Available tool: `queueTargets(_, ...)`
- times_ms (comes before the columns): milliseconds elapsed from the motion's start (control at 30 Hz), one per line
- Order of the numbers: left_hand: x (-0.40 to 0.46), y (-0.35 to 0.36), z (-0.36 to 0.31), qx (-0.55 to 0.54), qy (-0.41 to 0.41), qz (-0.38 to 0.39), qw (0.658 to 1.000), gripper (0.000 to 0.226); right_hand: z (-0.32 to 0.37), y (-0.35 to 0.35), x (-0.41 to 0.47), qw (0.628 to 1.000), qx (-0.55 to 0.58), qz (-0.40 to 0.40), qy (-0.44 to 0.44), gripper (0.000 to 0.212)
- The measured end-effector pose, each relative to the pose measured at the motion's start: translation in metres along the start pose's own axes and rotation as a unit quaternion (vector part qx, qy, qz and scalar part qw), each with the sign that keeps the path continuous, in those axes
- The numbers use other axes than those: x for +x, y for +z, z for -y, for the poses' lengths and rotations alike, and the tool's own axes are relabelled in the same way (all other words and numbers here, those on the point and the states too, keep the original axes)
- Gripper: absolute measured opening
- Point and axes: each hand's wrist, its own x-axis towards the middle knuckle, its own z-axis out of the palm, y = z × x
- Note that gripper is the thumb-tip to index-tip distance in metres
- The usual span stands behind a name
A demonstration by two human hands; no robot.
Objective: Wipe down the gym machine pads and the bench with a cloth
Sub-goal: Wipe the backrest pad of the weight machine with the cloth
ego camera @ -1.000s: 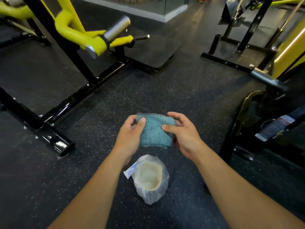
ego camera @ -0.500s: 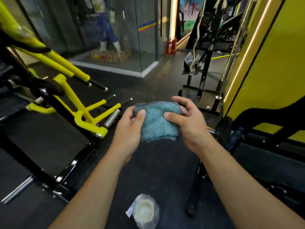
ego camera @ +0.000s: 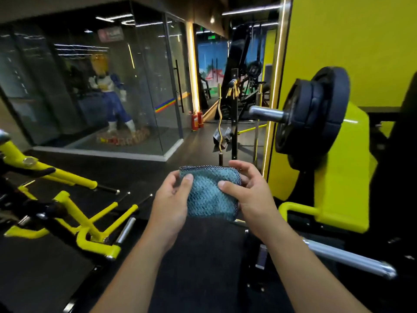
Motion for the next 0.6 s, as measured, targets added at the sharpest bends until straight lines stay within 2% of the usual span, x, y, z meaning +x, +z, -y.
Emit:
queueTargets(167, -0.027, 0.053, -0.024, -0.051, -0.034, 0.034, 0.998, 0.016, 0.038, -0.047, -0.024, 0.999, -0.008, -0.021, -0.027, 0.052)
queueTargets(367, -0.073, 0.103, -0.034, -0.090, -0.067, 0.119, 0.987, 0.020, 0.073, -0.102, -0.081, 0.996, -0.038, -0.074, -0.027, 0.051)
queueTargets(600, -0.156, 0.169, -0.018, -0.143, -0.143, 0.239, 0.950, 0.024, 0.111, -0.169, -0.190, 0.986, -0.067, -0.154, 0.000, 0.052)
